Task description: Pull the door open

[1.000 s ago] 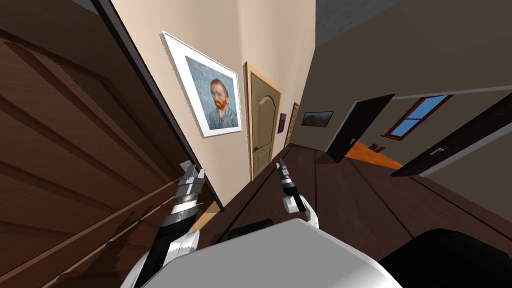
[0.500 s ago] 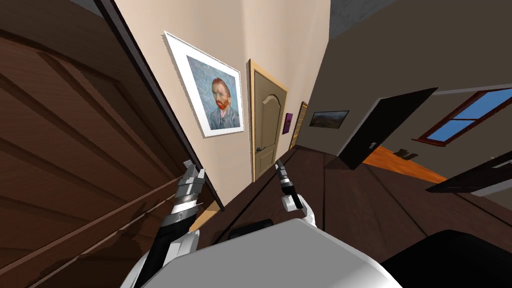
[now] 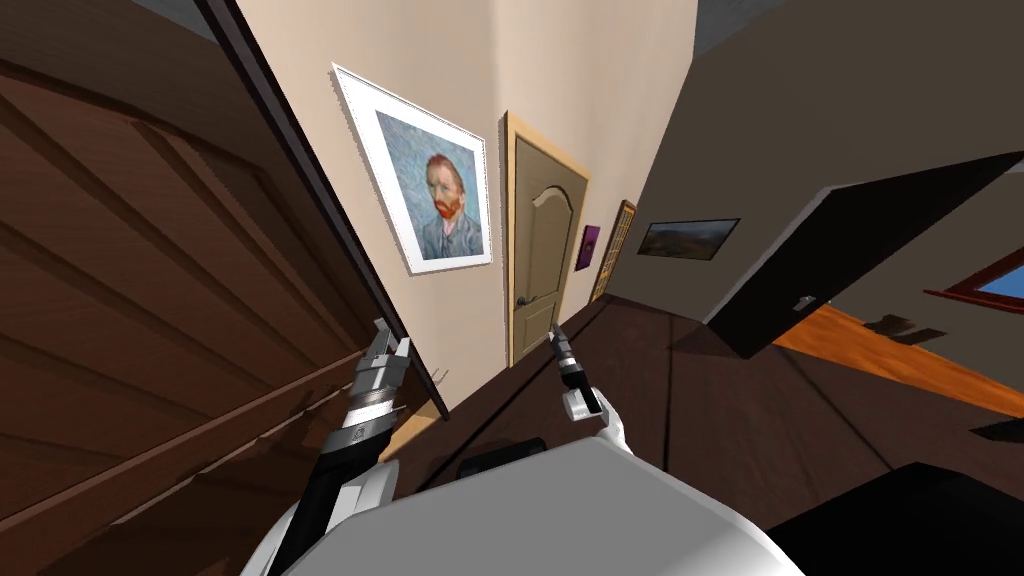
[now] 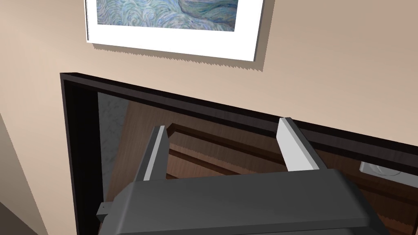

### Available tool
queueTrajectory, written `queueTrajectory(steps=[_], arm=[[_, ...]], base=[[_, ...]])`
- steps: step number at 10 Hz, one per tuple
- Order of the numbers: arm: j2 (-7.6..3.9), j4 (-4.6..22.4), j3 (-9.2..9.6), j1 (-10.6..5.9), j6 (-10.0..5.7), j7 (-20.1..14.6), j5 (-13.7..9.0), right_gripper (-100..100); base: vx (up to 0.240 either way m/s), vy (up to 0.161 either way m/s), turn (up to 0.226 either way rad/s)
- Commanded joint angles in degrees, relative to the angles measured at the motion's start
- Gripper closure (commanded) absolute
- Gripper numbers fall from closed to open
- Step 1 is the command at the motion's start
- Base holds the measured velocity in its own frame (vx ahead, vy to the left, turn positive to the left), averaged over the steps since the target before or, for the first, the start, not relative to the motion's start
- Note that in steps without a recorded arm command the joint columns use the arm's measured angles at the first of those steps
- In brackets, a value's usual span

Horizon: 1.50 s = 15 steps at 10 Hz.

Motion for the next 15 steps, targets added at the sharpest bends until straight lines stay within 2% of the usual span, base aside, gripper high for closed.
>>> queueTrajectory(steps=[1, 15], arm=[[-0.29, 2.41, 0.05, -1.19, -0.24, -0.24, -0.18, -100], [-3.25, 23.45, 0.27, -11.12, -2.94, -2.49, -1.85, -100]], base=[[0.040, -0.102, 0.174], [0.042, -0.116, 0.164]])
